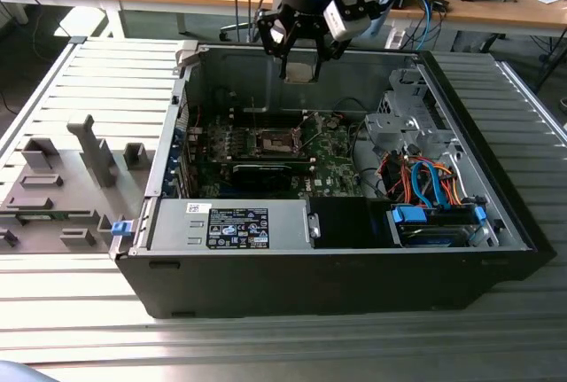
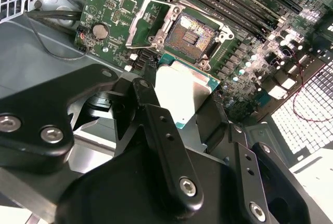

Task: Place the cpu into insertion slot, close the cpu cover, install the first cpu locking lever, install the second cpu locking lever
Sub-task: 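Place the cpu into insertion slot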

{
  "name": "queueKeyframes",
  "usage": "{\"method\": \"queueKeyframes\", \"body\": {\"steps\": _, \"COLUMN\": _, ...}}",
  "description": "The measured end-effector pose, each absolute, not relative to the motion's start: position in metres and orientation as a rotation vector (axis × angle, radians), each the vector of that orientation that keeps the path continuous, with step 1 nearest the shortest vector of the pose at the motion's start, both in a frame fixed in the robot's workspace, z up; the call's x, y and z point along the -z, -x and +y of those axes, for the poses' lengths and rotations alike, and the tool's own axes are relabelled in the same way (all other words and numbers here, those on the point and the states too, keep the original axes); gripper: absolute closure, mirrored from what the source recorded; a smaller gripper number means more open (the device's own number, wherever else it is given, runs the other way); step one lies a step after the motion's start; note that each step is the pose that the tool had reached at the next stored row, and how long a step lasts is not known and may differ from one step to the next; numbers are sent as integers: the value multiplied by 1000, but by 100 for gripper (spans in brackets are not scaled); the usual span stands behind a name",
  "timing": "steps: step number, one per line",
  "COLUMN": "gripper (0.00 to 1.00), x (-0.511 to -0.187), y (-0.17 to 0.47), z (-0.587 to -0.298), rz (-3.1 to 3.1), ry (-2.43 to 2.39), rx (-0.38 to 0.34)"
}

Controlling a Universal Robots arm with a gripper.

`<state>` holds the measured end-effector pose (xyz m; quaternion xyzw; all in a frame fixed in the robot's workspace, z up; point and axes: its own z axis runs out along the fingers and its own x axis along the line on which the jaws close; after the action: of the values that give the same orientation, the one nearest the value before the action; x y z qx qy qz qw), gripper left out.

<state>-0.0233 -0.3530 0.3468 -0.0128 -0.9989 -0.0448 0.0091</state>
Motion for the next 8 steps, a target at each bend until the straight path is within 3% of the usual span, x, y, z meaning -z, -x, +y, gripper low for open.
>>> {"method": "queueKeyframes", "body": {"steps": 8, "gripper": 46, "x": -346, "y": 24, "z": -353, "rz": -3120, "ry": 40, "rx": 140}}
